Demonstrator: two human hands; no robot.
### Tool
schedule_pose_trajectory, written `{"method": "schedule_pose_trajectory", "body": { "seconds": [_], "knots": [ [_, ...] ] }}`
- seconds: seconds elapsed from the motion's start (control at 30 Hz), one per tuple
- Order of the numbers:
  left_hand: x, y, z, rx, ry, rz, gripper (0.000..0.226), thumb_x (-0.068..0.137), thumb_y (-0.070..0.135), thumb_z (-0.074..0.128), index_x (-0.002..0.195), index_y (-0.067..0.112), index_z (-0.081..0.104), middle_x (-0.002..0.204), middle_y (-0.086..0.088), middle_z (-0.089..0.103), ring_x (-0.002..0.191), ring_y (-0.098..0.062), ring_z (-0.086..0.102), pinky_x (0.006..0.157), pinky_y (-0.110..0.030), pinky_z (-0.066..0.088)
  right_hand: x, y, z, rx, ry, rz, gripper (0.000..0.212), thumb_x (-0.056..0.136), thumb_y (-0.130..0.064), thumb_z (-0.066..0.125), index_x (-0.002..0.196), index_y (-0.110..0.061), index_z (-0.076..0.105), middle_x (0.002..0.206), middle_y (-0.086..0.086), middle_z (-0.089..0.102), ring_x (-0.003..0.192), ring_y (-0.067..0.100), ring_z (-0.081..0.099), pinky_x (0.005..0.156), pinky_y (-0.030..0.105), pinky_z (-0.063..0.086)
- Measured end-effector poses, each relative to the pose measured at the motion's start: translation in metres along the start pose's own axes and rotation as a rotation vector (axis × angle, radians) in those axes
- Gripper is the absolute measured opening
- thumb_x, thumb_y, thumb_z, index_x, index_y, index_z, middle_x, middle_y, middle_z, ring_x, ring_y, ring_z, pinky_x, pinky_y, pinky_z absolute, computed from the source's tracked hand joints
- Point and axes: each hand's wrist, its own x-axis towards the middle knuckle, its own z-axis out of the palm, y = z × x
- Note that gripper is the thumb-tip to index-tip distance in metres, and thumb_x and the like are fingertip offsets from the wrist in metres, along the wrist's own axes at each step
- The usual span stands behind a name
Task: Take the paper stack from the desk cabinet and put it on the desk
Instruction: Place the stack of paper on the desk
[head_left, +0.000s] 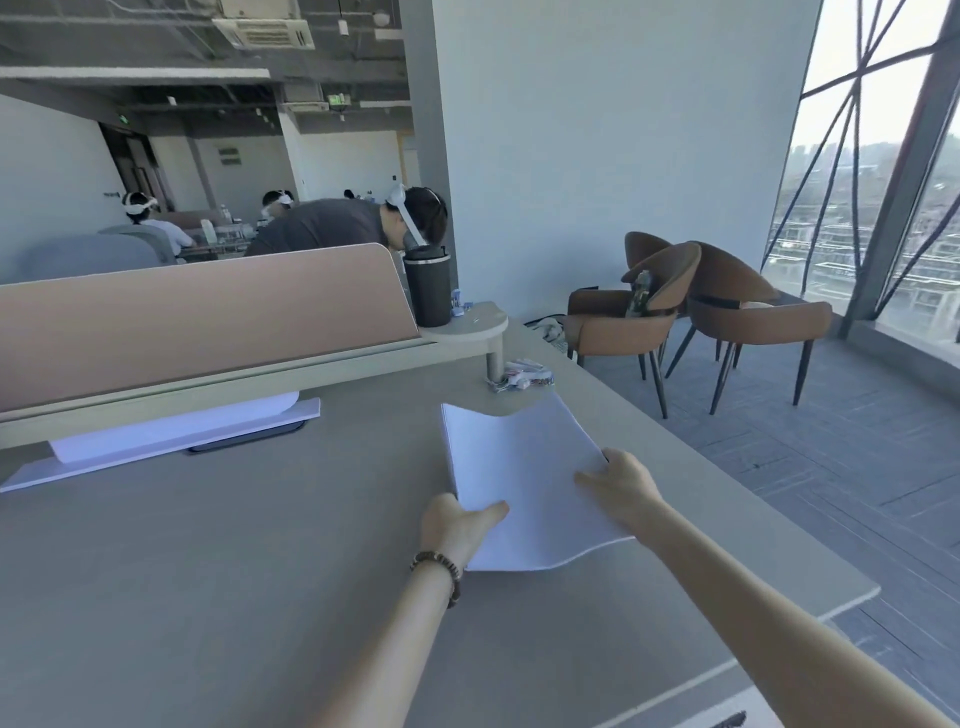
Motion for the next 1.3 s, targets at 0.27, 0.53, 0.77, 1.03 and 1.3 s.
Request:
{"method": "schedule_pose_trajectory", "body": {
  "seconds": [0.27,0.53,0.77,1.03,1.3],
  "knots": [
    [0.041,0.017,0.057,0.408,0.183,0.151,0.039,0.083,0.034,0.057,0.11,0.006,0.049,0.102,-0.012,0.073,0.097,-0.035,0.068,0.082,-0.04,0.053,0.064,0.023,-0.013,-0.194,0.031,0.016,0.026,0.077,-0.027,0.06,0.095,-0.008,0.061,0.101,0.011,0.065,0.089,0.03,0.061,0.071,0.032,0.05],
    [0.088,0.02,0.1,0.679,0.24,0.27,0.061,0.086,0.038,0.043,0.146,0.031,0.031,0.109,-0.009,0.071,0.108,-0.032,0.061,0.095,-0.046,0.034,0.115,0.026,-0.027,-0.5,0.015,-0.081,0.057,0.082,-0.043,0.056,0.13,-0.015,0.047,0.131,0.013,0.054,0.119,0.033,0.055,0.088,0.04,0.045],
    [0.104,0.023,0.12,0.853,0.295,0.258,0.051,0.09,0.044,0.042,0.134,0.019,0.047,0.112,-0.013,0.064,0.108,-0.032,0.053,0.087,-0.043,0.034,0.133,0.03,-0.029,-0.582,0.026,-0.128,0.06,0.082,-0.046,0.048,0.137,-0.022,0.043,0.123,0.011,0.049,0.12,0.033,0.05,0.084,0.039,0.046],
    [0.109,0.022,0.119,0.924,0.257,0.209,0.05,0.091,0.048,0.034,0.132,0.021,0.046,0.115,-0.012,0.051,0.11,-0.032,0.044,0.09,-0.044,0.034,0.133,0.035,-0.025,-0.739,0.082,-0.186,0.055,0.086,-0.05,0.042,0.129,-0.016,0.05,0.119,0.015,0.046,0.116,0.034,0.043,0.093,0.041,0.041],
    [0.101,0.037,0.108,0.891,0.152,0.155,0.068,0.088,0.062,0.036,0.141,0.02,0.037,0.127,-0.013,0.047,0.119,-0.033,0.042,0.093,-0.046,0.037,0.127,0.019,-0.032,-0.803,0.058,-0.17,0.073,0.083,-0.06,0.046,0.139,-0.013,0.043,0.129,0.017,0.046,0.122,0.035,0.043,0.096,0.043,0.039]
  ]
}}
